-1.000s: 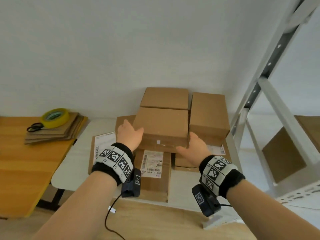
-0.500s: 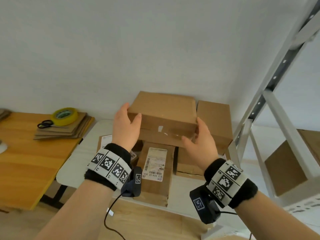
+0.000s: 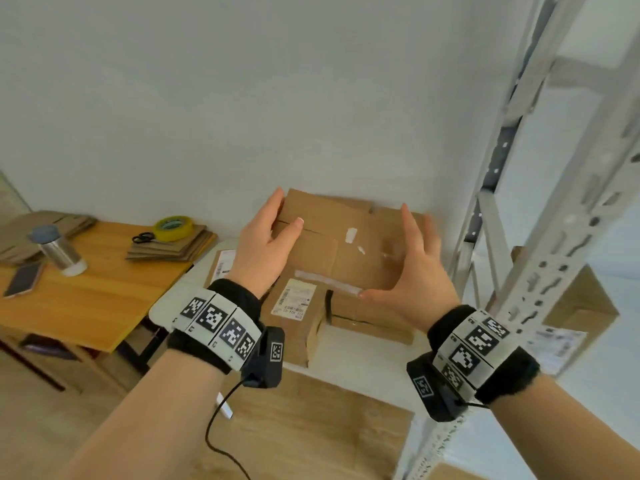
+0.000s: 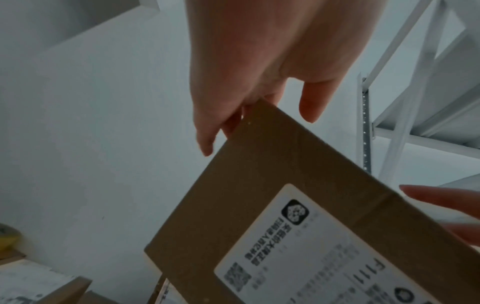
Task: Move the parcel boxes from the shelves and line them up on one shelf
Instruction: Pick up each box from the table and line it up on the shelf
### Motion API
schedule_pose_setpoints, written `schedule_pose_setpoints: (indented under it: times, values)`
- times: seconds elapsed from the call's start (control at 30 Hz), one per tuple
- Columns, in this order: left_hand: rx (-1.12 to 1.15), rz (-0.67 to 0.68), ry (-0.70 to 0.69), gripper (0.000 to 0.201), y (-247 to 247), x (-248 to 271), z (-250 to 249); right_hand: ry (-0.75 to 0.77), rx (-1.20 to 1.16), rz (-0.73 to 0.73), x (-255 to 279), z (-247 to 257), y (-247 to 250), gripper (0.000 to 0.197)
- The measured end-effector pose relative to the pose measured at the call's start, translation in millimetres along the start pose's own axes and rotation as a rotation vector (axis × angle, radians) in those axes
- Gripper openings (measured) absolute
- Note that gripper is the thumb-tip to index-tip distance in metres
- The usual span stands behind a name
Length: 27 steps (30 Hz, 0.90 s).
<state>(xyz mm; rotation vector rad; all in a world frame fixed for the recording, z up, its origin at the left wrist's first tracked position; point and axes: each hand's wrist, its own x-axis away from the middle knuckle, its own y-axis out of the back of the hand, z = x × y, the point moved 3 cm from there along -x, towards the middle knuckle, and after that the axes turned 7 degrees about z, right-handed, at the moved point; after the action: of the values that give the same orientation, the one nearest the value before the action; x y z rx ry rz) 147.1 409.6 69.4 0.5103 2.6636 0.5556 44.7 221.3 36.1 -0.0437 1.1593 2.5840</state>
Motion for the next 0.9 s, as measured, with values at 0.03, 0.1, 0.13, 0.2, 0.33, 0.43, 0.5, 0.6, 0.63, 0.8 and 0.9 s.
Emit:
schedule_pose_setpoints:
  times: [0.03, 0.1, 0.13, 0.2, 0.33, 0.43, 0.5, 0.6, 0.63, 0.8, 0.9]
  values:
    - [-0.002, 0.019, -0.005, 0.058, -4, 10, -5, 0.011, 0.015, 0.038, 9, -3, 1, 0.129]
    - [-0.042, 0.045, -0.004, 0.056, -13, 35, -18, 0.023, -0.026, 0.128, 32, -11, 3, 0.124]
    - [-0.063, 0.058, 0.0, 0.054, -16, 45, -22, 0.011, -0.065, 0.163, 42, -16, 2, 0.122]
    - [-0.074, 0.081, 0.026, 0.05, -20, 65, -30, -0.028, -0.145, 0.195, 61, -28, 1, 0.118]
    - [-0.102, 0.055, 0.055, 0.044, -28, 99, -38, -0.13, -0.357, 0.189, 99, -46, 2, 0.109]
    - [-0.13, -0.005, 0.118, 0.057, -31, 114, -28, -0.192, -0.603, 0.2, 125, -49, 9, 0.098]
    - [-0.112, 0.012, 0.184, 0.085, -34, 122, -17, -0.221, -0.717, 0.214, 141, -50, 12, 0.094]
    - [-0.08, 0.047, 0.192, 0.1, -42, 138, -12, -0.263, -0.765, 0.212, 165, -51, 19, 0.091]
    - [-0.143, 0.048, 0.151, 0.101, -45, 146, -17, -0.263, -0.723, 0.201, 174, -51, 22, 0.091]
    - [-0.623, 0.089, -0.297, 0.111, -70, 187, -49, -0.195, -0.162, 0.124, 217, -55, 40, 0.098]
    - [-0.857, 0.28, -0.449, 0.11, -103, 204, -61, -0.221, 0.1, 0.141, 246, -60, 48, 0.103]
